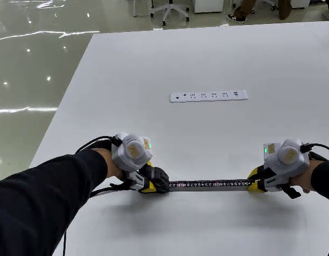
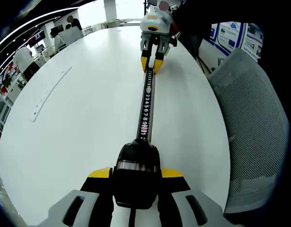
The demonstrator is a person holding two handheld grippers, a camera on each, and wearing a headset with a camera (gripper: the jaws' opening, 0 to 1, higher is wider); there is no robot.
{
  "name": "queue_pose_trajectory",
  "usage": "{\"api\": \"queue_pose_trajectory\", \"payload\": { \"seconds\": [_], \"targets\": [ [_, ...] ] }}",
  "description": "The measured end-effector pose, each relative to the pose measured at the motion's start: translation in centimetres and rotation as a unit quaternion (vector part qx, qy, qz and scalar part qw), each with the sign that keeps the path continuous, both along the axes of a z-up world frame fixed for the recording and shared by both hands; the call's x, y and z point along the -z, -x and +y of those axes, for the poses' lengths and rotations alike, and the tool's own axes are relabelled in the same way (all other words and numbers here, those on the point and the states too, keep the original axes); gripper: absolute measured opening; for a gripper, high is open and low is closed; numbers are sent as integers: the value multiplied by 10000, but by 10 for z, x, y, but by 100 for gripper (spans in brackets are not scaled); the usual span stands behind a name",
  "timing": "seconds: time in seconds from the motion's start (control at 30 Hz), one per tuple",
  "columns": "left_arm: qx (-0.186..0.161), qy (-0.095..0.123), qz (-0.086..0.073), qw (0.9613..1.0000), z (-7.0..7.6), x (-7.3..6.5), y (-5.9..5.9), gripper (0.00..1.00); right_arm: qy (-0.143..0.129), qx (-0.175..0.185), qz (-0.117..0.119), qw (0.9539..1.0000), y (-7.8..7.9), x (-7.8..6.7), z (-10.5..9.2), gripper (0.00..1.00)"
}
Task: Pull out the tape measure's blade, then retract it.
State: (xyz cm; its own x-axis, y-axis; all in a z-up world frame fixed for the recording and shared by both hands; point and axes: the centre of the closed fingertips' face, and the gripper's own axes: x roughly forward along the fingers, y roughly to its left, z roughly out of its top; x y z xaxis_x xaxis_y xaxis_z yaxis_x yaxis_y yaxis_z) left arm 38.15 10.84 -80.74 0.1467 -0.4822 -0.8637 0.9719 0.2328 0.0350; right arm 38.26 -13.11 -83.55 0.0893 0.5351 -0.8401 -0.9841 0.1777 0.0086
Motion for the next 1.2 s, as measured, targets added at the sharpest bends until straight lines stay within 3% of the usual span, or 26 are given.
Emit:
{"api": "queue_pose_trajectory", "payload": {
  "seconds": [1.2],
  "targets": [
    [-10, 8, 5, 10000, -1, 0, 0, 32, 36, 101, 60, 9999, 2, -3, -8, 10]
  ]
}}
